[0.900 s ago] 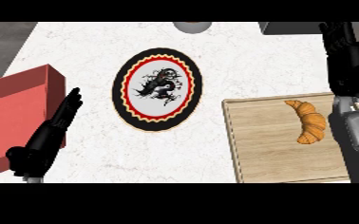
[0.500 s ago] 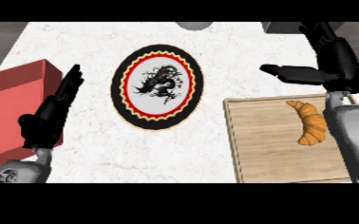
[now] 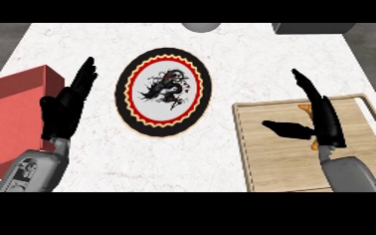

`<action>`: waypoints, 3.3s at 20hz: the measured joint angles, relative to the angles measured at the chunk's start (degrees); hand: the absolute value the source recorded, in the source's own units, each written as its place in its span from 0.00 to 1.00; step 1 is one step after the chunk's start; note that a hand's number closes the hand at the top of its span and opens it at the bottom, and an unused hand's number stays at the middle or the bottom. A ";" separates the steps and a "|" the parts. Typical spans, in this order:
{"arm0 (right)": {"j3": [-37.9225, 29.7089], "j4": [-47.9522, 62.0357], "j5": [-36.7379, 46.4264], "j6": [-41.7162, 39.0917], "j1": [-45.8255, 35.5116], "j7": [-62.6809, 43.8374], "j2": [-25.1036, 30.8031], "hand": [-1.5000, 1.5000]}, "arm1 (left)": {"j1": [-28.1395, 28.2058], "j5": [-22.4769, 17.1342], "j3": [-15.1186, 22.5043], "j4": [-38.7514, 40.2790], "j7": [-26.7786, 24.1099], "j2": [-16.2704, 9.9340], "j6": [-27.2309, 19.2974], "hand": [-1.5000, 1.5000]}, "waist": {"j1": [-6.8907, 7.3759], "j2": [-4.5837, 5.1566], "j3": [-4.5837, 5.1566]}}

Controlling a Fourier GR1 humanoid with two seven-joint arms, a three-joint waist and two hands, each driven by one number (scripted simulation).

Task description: Pick the croissant from the tray and place it in the plate

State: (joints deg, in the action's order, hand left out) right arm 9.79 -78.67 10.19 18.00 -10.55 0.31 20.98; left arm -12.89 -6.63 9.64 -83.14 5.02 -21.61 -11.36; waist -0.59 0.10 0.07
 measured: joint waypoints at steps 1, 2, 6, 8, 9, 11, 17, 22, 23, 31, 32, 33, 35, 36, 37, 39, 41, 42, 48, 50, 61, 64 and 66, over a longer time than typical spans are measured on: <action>0.76 -1.59 1.82 0.97 1.67 -0.11 0.50 0.00 | -0.46 0.00 -0.28 0.43 -0.03 0.13 0.18 0.50 | -0.13 -0.06 -0.01; 1.24 -2.83 3.73 2.18 2.71 -0.52 0.83 0.00 | -0.50 0.28 -0.26 0.37 0.06 0.40 0.09 0.50 | -0.10 -0.10 -0.02; -0.37 -9.96 7.70 3.27 4.73 -3.84 4.83 0.00 | -0.78 0.66 -0.89 1.63 -0.19 1.12 0.60 0.50 | -0.13 -0.20 -0.03; -1.26 -15.19 8.83 1.30 5.98 -8.26 8.00 0.00 | -1.27 0.51 -1.61 1.84 0.12 0.95 1.09 0.50 | -0.26 -0.28 0.01; -1.73 -16.92 9.42 -0.11 6.26 -10.87 9.81 0.00 | -1.33 0.60 -1.81 2.45 -0.40 1.05 1.20 0.50 | -0.34 -0.29 0.03; -2.55 -19.49 9.36 -4.67 6.40 -16.20 13.87 0.00 | -1.27 1.11 -1.48 2.12 -0.02 1.42 0.87 0.50 | -0.35 -0.36 0.06; -3.78 -25.85 5.79 -19.47 5.84 -32.12 23.04 0.00 | -1.74 1.63 -1.68 1.93 0.57 1.67 1.06 0.50 | -0.13 -0.33 0.09; -5.31 -26.89 2.41 -28.28 4.97 -39.33 25.61 0.00 | -1.03 1.79 -2.53 2.36 -0.36 1.97 2.36 0.50 | 0.32 -0.20 0.02; -5.61 -26.59 1.82 -29.89 4.28 -40.36 25.66 0.00 | -1.89 2.04 -2.65 2.92 -0.08 2.28 2.49 0.50 | 0.35 -0.16 0.00; -6.16 -19.68 4.54 -36.46 -0.25 -41.23 20.50 0.00 | -1.56 4.24 -4.03 1.87 0.66 4.26 3.70 0.50 | 0.76 -0.09 -0.05; -5.93 -18.89 5.56 -36.63 0.32 -40.47 20.03 0.00 | -1.19 4.24 -4.27 1.02 1.14 4.25 3.89 0.50 | 0.77 -0.10 -0.04; -5.87 -16.82 6.51 -36.83 -0.01 -39.19 19.61 0.00 | -0.84 4.29 -4.57 1.02 0.56 4.24 4.31 0.50 | 0.81 -0.09 -0.05; -5.09 -14.57 8.26 -37.65 -0.69 -38.86 18.49 0.00 | -1.04 4.87 -4.63 0.42 1.22 4.62 4.41 0.50 | 0.83 -0.07 -0.06; -4.98 -13.02 9.04 -38.05 -1.18 -38.33 17.90 0.00 | -0.81 4.73 -5.04 0.17 1.25 4.57 4.93 0.50 | 0.84 -0.07 -0.07; -4.62 -11.68 9.98 -38.20 -1.43 -37.82 17.11 0.00 | -1.10 5.21 -5.13 0.48 1.34 4.82 4.89 0.50 | 0.83 -0.07 -0.06; -4.89 -9.38 11.30 -39.04 -1.90 -36.70 16.40 0.00 | -1.81 6.13 -5.26 2.83 -0.23 5.93 4.92 0.50 | 0.72 -0.04 -0.07; -5.03 -7.23 12.90 -39.29 -1.92 -35.01 15.22 0.00 | -2.48 6.75 -5.75 3.73 -0.60 6.71 4.93 0.50 | 0.68 -0.05 -0.06; -5.15 -7.26 13.51 -39.84 -1.60 -34.89 14.73 0.00 | -2.41 7.23 -5.71 3.67 -0.51 7.21 4.87 0.50 | 0.65 -0.05 -0.07; -6.13 -2.37 18.08 -40.20 -1.90 -31.68 11.67 0.00 | -1.33 7.73 -7.49 2.01 0.08 7.51 6.73 0.50 | 0.68 -0.08 -0.07; -6.85 -0.20 19.09 -40.29 -1.96 -29.94 11.38 0.00 | -1.46 8.17 -7.66 1.85 0.38 7.89 6.96 0.50 | 0.67 -0.08 -0.08; -9.16 6.82 27.06 -35.66 -3.41 -21.36 8.76 1.00 | -2.20 10.84 -9.03 2.73 -0.19 9.97 7.67 0.50 | 0.68 -0.24 0.16; -9.79 6.70 28.85 -34.40 -3.37 -20.60 7.80 1.00 | -2.75 11.06 -9.74 1.91 1.31 9.92 8.30 0.50 | 0.64 -0.30 0.26; -9.69 5.12 30.20 -32.97 -1.91 -20.76 7.14 1.00 | -2.01 10.79 -10.23 2.48 0.15 9.79 9.13 0.50 | 0.57 -0.42 0.45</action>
State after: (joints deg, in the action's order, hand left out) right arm 0.10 -73.55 40.39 -14.98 -12.46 -20.45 28.12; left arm -14.90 4.16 -0.59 -80.65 5.17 -11.82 -2.23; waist -0.02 -0.32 0.52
